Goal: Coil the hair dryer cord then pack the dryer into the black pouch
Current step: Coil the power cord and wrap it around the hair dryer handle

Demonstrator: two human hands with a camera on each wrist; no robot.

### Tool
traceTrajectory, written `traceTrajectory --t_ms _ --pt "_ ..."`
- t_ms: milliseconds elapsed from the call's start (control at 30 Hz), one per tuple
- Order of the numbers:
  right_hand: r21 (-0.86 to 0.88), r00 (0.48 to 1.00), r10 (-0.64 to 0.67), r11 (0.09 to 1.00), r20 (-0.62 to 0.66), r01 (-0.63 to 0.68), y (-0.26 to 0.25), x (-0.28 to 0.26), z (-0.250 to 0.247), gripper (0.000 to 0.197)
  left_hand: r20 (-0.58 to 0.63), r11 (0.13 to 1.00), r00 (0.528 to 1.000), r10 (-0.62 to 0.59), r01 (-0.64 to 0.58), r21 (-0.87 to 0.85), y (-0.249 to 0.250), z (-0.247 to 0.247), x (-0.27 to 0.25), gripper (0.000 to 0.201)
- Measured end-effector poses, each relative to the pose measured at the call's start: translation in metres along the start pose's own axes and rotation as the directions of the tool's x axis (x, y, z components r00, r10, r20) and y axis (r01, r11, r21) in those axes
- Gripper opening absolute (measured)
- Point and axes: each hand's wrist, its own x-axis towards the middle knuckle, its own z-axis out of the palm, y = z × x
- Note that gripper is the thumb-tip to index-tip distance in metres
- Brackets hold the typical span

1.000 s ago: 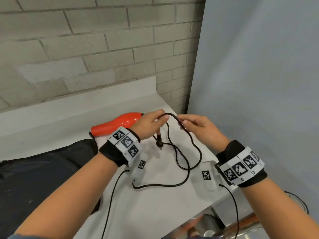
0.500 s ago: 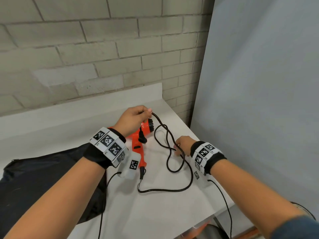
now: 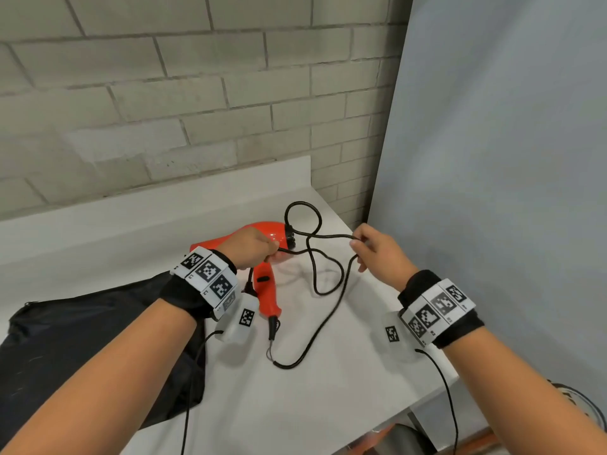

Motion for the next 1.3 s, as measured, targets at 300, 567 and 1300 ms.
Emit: traceTrajectory --t_ms 300,567,1300 --pt "0.374 0.958 0.132 0.927 -0.256 -0.028 0.012 -0.008 -0.015 0.037 -0.128 0.854 0.984 -0.122 0.038 -0.518 0.006 -0.011 0.003 0.031" --pt "0.586 0.832 0.523 0.739 -0.187 -0.333 0.041 -0.025 -0.02 0.024 -0.437 0.466 0.871 -0.226 -0.297 -0.833 0.009 -0.04 0.003 0.029" --pt "0.063 0.949 0.31 0.95 -0.053 -0.306 0.048 -0.051 -0.016 0.033 -0.1 0.619 0.96 -0.261 0.087 -0.78 0.001 0.057 0.02 0.029"
